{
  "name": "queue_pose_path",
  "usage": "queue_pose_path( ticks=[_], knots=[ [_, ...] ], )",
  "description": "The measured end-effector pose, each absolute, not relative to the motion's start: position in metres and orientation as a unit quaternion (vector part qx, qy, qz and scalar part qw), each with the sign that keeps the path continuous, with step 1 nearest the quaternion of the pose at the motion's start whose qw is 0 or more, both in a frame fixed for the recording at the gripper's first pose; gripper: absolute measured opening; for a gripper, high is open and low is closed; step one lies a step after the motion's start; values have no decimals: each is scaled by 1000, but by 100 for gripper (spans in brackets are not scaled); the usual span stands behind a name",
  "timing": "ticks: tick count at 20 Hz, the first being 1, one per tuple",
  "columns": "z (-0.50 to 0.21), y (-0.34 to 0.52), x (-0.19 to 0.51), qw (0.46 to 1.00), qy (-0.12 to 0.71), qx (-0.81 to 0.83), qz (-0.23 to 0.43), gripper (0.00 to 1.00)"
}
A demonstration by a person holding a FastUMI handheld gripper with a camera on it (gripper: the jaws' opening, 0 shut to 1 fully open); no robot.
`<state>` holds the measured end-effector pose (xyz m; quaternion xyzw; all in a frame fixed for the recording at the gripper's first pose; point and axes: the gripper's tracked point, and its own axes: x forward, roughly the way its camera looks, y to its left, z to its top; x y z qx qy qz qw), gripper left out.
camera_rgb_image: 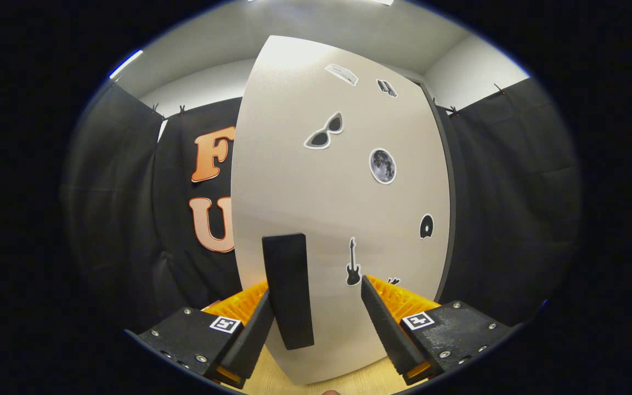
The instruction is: Open the shoe cabinet door, grab the shoes and put them into the shoe cabinet, then close the shoe cabinet door.
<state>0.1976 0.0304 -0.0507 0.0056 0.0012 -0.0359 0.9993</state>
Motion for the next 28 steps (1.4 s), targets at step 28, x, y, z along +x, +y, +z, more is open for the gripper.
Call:
queue_pose_path(
  ticks=[28],
  knots=[
    [-33,27,138,1000,1,16,-23,92]
  ],
)
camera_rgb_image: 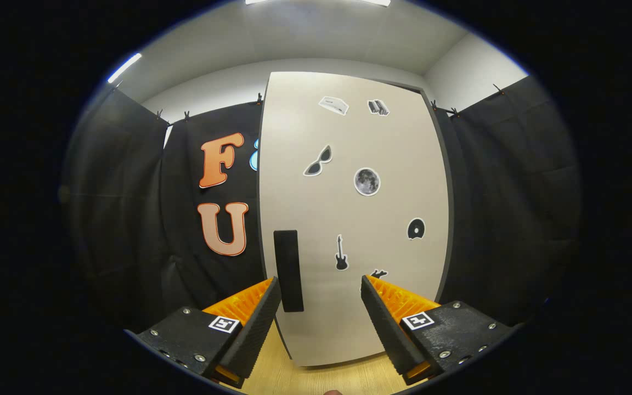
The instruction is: Open the shoe cabinet door, grab the shoes and put them into the shoe cabinet, then close the shoe cabinet door.
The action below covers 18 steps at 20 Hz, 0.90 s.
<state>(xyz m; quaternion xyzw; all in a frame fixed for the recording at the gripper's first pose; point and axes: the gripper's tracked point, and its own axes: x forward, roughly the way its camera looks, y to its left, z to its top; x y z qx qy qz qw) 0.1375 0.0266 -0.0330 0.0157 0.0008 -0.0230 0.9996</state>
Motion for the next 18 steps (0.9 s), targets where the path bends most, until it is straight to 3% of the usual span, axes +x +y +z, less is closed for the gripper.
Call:
queue_pose_path(
  ticks=[18],
  knots=[
    [-29,-32,42,999,16,28,-8,93]
  ],
)
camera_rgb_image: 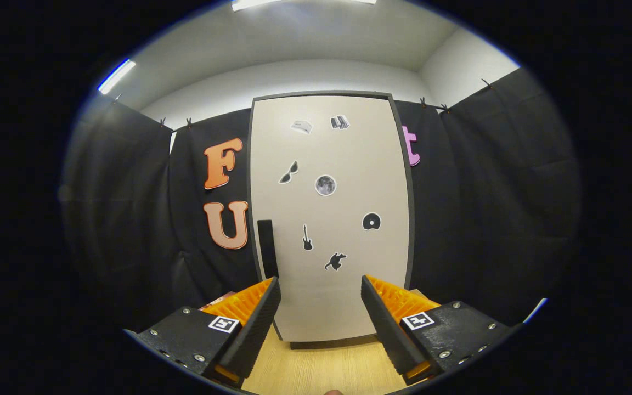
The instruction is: Open the shoe cabinet door, grab the shoes and put them into the shoe cabinet, then close the shoe cabinet door.
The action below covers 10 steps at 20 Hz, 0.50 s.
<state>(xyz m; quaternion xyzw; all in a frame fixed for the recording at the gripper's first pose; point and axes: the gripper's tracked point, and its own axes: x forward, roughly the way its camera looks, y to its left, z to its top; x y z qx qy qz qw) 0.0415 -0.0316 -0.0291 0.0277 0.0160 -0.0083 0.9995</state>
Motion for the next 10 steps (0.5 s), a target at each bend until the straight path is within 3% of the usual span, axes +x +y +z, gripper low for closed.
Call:
queue_pose_path(
  ticks=[10],
  knots=[
    [-21,-41,4,1000,13,19,-8,93]
  ],
)
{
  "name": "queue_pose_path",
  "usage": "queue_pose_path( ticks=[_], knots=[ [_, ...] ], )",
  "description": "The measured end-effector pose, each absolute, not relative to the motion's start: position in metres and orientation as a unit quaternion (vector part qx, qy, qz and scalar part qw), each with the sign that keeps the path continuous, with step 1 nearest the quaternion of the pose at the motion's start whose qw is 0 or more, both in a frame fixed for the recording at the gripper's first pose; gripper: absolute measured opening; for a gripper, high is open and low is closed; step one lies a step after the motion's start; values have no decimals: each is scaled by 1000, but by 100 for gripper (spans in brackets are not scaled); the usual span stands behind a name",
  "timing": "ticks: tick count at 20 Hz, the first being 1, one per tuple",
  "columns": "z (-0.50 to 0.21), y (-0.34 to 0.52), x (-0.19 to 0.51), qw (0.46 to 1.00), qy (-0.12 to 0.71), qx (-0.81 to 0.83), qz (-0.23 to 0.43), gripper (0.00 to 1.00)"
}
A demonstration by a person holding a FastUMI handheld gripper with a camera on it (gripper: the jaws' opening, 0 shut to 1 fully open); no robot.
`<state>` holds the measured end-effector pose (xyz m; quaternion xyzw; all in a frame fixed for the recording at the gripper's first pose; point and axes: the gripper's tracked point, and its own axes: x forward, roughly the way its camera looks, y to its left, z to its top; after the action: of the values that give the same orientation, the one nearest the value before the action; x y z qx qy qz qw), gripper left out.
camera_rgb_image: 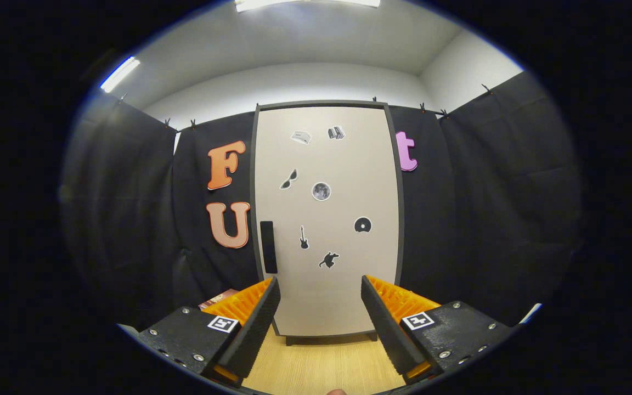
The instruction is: Open the shoe cabinet door, grab the shoes and put them into the shoe cabinet, then close the shoe cabinet door.
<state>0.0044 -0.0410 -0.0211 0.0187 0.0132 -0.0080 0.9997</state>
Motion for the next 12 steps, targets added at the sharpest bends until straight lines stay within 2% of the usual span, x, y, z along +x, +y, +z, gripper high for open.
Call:
queue_pose_path(
  ticks=[12],
  knots=[
    [-18,-39,-15,1000,8,17,-2,93]
  ],
)
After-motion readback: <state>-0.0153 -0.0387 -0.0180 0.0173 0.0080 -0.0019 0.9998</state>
